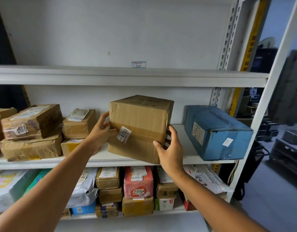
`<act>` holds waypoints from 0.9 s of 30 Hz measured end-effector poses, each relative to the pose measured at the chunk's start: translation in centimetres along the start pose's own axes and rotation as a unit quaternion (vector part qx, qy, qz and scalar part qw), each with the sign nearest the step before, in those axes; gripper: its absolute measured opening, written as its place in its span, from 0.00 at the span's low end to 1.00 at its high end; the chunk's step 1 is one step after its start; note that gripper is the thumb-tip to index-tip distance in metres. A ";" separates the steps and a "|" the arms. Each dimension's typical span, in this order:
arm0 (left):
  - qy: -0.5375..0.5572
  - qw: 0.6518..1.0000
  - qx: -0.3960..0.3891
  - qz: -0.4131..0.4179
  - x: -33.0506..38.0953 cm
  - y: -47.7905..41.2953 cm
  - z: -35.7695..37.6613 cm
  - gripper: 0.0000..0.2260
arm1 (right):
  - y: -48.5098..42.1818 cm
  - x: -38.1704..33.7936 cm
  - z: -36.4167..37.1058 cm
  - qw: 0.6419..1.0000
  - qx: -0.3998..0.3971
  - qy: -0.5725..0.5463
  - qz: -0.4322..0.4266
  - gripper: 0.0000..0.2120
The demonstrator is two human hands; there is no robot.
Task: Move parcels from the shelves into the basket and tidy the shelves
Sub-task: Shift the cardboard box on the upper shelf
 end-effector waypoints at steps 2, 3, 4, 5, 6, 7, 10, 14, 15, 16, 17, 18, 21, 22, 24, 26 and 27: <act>0.002 1.000 0.001 -0.004 -0.4 -0.1 -0.1 0.33 | 0.2 0.2 0.1 1.000 0.004 0.005 -0.006 0.36; 0.003 1.000 0.003 -0.006 -0.6 -0.2 -0.1 0.33 | 0.4 0.3 0.2 1.000 0.008 0.009 -0.011 0.35; 0.002 1.000 0.006 -0.006 -0.6 -0.2 -0.1 0.34 | 0.5 0.2 0.3 1.000 0.011 0.013 -0.018 0.35; 0.001 1.000 0.008 -0.006 -0.6 -0.2 -0.1 0.34 | 0.7 0.1 0.4 0.999 0.013 0.020 -0.025 0.35; 0.000 1.000 0.010 -0.006 -0.6 -0.2 -0.1 0.34 | 0.8 0.0 0.5 0.999 0.016 0.027 -0.033 0.34; 0.000 1.000 0.012 -0.007 -0.5 -0.3 -0.1 0.34 | 0.9 -0.2 0.5 0.998 0.019 0.034 -0.041 0.34; -0.006 1.000 0.012 -0.005 -0.3 -0.3 0.0 0.34 | 0.7 -0.5 0.3 0.997 0.029 0.042 -0.056 0.34; -0.004 1.000 0.010 -0.004 -0.3 -0.4 0.0 0.35 | 0.6 -0.6 0.1 0.996 0.039 0.046 -0.069 0.33; -0.001 1.000 0.007 -0.002 -0.2 -0.4 0.1 0.35 | 0.6 -0.6 0.0 0.995 0.042 0.051 -0.074 0.33; 0.001 1.000 0.004 -0.001 -0.2 -0.4 0.1 0.34 | 0.7 -0.6 0.0 0.994 0.045 0.056 -0.078 0.33; 0.001 1.000 0.002 0.000 -0.2 -0.4 0.1 0.34 | 0.7 -0.6 -0.1 0.994 0.046 0.059 -0.081 0.33; 0.000 1.000 0.000 0.002 -0.1 -0.4 0.1 0.34 | 0.8 -0.6 -0.1 0.994 0.046 0.060 -0.082 0.33; 0.003 1.000 -0.007 0.004 0.1 -0.4 0.3 0.34 | 0.7 -0.4 -0.2 0.994 0.044 0.061 -0.081 0.33; 0.005 1.000 -0.008 0.004 0.0 -0.4 0.3 0.34 | 0.7 -0.3 -0.3 0.994 0.042 0.059 -0.080 0.33; 0.008 1.000 -0.010 0.002 -0.2 -0.5 0.3 0.35 | 0.5 -0.1 -0.6 0.995 0.036 0.055 -0.076 0.34; 0.011 1.000 -0.014 0.002 -0.4 -0.7 0.3 0.35 | 0.2 0.2 -0.8 0.996 0.025 0.047 -0.068 0.35; 0.013 1.000 -0.017 0.002 -0.6 -0.8 0.3 0.35 | 0.1 0.4 -0.9 0.997 0.018 0.042 -0.062 0.35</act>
Point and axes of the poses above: each hand's wrist, its own y-axis away from the middle knuckle, its own z-axis out of the palm, x = y × z, the point moved 3 cm from there along -y, towards the middle knuckle, and after that the axes turned 2 degrees about -x, right-handed, at the moved point
